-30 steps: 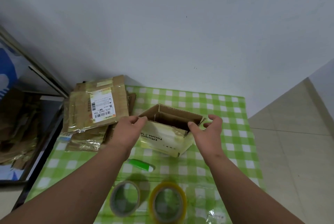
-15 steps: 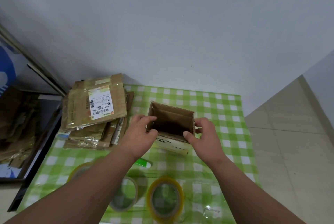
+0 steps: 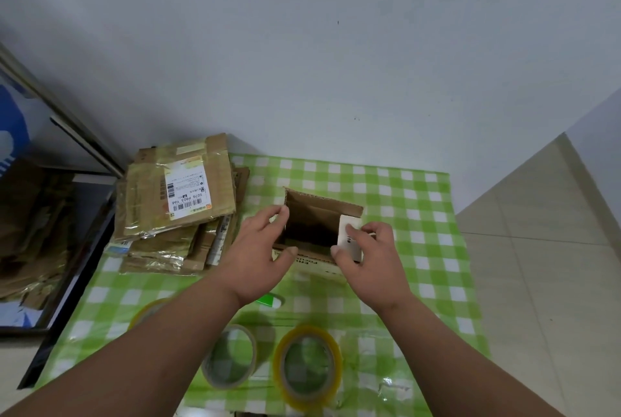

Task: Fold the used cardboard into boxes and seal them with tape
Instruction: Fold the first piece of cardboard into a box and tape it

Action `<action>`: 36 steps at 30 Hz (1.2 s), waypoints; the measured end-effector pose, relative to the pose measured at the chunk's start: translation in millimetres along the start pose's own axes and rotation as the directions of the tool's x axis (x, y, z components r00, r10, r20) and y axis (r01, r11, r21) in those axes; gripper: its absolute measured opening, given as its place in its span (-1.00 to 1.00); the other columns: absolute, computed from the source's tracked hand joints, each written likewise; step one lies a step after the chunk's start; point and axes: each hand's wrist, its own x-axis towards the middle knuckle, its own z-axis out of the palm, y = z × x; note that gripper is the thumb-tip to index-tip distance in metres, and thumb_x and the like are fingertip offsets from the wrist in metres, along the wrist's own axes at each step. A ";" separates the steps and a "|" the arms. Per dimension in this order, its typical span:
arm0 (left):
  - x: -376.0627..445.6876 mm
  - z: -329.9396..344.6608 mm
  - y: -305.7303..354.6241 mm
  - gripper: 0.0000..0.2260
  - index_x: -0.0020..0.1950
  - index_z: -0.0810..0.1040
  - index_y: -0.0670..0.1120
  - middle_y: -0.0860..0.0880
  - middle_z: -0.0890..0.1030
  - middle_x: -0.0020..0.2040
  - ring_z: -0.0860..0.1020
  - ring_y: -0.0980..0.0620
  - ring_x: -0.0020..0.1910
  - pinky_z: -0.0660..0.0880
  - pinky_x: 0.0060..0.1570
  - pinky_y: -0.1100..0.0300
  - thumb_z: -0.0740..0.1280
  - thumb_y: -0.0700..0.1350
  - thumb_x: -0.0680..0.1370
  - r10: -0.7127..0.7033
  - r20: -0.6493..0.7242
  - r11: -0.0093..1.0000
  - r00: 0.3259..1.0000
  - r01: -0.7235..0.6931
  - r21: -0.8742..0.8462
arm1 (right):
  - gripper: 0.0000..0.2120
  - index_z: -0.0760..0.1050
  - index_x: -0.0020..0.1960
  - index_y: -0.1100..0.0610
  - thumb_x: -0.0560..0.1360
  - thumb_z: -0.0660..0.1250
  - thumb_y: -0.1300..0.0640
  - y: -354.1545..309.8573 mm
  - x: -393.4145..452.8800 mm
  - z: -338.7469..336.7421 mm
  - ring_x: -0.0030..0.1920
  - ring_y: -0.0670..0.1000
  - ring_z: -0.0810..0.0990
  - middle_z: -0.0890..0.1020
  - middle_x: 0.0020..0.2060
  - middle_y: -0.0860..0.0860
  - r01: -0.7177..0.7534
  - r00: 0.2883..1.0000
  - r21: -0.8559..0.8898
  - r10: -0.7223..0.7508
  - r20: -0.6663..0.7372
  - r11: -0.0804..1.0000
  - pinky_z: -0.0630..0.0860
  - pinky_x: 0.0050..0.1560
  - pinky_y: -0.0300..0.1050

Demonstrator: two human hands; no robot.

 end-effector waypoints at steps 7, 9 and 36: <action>2.1 8.2 4.5 -0.18 0.52 0.33 0.04 0.13 0.31 0.51 0.22 0.08 0.48 0.13 0.48 0.18 0.08 0.44 0.36 0.049 0.195 0.991 0.980 -0.073 0.117 | -0.31 0.43 0.44 0.08 0.44 0.40 -0.27 4.9 0.3 -1.2 0.18 -0.15 0.37 0.24 0.24 -0.17 0.015 0.999 0.046 -0.016 0.033 0.999 0.44 0.31 0.03; 8.3 -0.8 1.5 -0.36 0.46 0.40 0.03 0.06 0.43 0.42 0.39 0.10 0.37 0.29 0.40 0.19 0.33 0.23 0.42 0.001 0.177 1.000 0.984 -0.006 0.028 | -0.19 0.41 0.45 0.01 0.33 0.39 -0.38 9.1 1.1 -4.4 0.21 -0.15 0.36 0.24 0.25 -0.20 0.018 0.996 0.039 -0.021 0.083 0.999 0.40 0.35 0.07; 30.7 7.0 -25.5 -0.72 0.19 0.64 -0.03 0.04 0.48 0.38 0.45 -0.04 0.32 0.43 0.19 0.09 0.40 0.05 0.54 0.017 -0.108 0.993 0.994 -0.005 0.115 | -0.66 0.64 0.00 0.07 0.43 0.22 -0.11 21.5 26.6 3.8 0.13 0.13 0.54 0.61 0.09 0.00 0.270 0.944 -0.317 -0.314 -0.097 0.909 0.49 0.08 0.13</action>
